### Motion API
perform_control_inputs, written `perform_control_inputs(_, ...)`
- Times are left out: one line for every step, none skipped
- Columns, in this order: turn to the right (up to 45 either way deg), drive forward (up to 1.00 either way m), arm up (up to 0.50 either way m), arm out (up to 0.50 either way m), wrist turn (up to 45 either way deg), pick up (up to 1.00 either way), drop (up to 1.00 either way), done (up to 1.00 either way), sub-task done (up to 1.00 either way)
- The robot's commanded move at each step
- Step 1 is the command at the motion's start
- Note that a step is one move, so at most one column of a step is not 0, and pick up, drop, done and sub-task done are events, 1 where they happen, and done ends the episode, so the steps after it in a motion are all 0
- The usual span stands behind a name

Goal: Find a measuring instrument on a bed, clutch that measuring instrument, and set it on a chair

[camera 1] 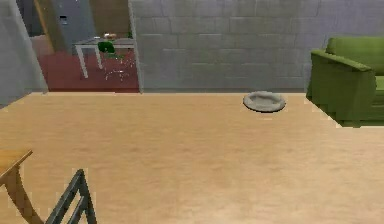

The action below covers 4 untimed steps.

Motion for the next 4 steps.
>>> perform_control_inputs(0.0,0.65,0.00,0.00,0.0,0.00,0.00,0.00,0.00)
perform_control_inputs(-36.0,0.00,0.00,0.00,0.0,0.00,0.00,0.00,0.00)
perform_control_inputs(0.0,1.00,0.00,0.00,0.0,0.00,0.00,0.00,0.00)
perform_control_inputs(-3.0,0.00,0.00,0.00,0.0,0.00,0.00,0.00,0.00)
